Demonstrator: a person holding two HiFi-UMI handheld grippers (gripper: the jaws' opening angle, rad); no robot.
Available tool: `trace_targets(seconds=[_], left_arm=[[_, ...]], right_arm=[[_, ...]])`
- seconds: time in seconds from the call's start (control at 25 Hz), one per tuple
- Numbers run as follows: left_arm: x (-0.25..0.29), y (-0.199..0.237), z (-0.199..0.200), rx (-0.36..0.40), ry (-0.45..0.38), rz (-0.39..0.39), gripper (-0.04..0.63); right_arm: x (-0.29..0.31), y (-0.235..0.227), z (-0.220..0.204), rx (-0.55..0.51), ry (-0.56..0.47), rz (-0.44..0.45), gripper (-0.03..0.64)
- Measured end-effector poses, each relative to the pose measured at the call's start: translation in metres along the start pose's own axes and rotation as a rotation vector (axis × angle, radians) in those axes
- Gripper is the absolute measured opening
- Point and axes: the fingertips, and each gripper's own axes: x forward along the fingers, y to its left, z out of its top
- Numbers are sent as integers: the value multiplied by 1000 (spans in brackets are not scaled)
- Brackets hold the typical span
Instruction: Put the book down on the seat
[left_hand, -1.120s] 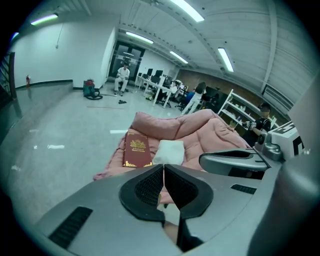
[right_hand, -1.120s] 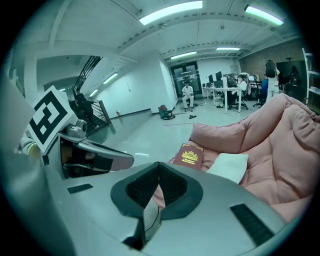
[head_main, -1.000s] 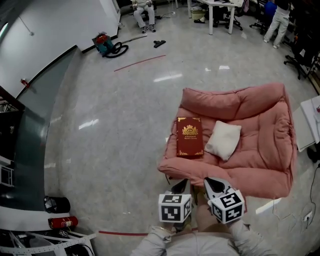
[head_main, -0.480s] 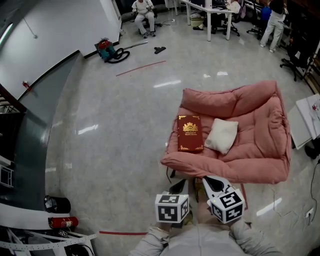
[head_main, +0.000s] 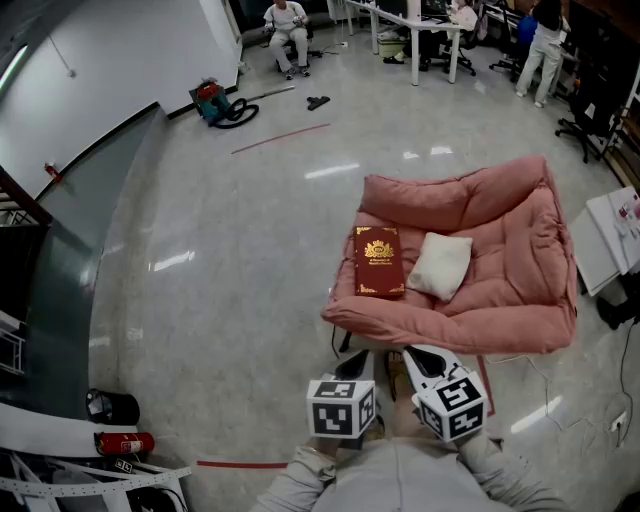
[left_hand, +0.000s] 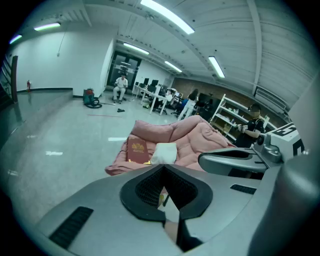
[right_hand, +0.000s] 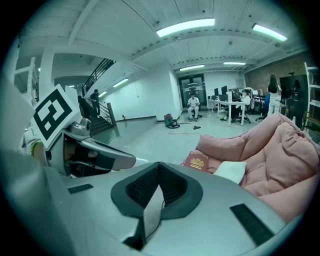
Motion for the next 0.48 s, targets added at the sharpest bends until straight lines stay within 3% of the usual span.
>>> trace_targets(seconds=[0.48], left_arm=[[-3, -3, 1, 9, -2, -16, 8]], right_arm=[[-4, 7, -4, 1, 3, -2, 5]])
